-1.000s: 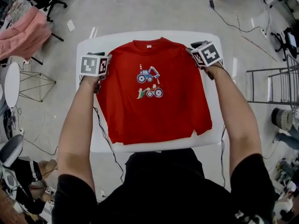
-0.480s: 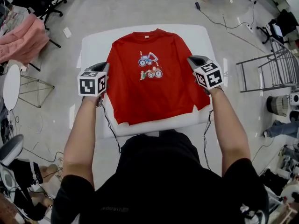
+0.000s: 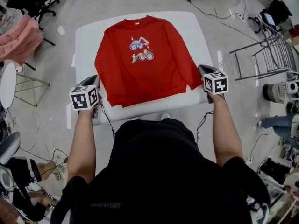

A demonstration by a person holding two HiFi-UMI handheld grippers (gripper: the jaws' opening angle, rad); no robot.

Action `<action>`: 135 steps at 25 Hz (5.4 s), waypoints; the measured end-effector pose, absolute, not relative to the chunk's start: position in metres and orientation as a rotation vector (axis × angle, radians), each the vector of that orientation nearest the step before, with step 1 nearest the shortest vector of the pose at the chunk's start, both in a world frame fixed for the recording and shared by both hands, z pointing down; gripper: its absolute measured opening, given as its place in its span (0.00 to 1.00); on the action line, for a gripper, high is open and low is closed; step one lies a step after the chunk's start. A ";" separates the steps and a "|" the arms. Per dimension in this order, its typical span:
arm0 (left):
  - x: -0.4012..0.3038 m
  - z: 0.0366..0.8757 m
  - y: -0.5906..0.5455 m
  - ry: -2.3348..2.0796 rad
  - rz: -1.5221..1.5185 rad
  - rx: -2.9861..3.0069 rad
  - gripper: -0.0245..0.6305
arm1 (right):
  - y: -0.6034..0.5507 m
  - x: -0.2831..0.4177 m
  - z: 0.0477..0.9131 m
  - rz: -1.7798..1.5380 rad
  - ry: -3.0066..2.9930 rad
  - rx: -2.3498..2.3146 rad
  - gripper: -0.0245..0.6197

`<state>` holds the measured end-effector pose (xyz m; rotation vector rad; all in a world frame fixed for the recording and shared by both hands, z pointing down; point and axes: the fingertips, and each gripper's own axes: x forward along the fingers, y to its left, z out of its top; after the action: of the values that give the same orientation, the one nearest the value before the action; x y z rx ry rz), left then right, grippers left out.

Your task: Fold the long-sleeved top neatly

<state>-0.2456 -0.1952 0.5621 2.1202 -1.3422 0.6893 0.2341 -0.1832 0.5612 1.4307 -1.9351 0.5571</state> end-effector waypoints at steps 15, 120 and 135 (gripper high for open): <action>-0.173 0.546 -0.104 -1.489 0.643 2.051 0.05 | -0.125 0.290 0.609 0.732 -1.983 1.340 0.06; -0.313 0.557 -0.054 -1.661 0.492 1.807 0.05 | -0.378 -0.120 0.519 0.435 -2.026 0.453 0.07; -0.299 0.560 -0.077 -1.538 0.568 1.931 0.05 | -0.389 -0.129 0.508 0.492 -2.185 0.607 0.05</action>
<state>-0.2995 -0.0772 0.5599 1.9314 -1.5384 0.5676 -0.1290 -0.3890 0.5076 0.6067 -2.1851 0.4924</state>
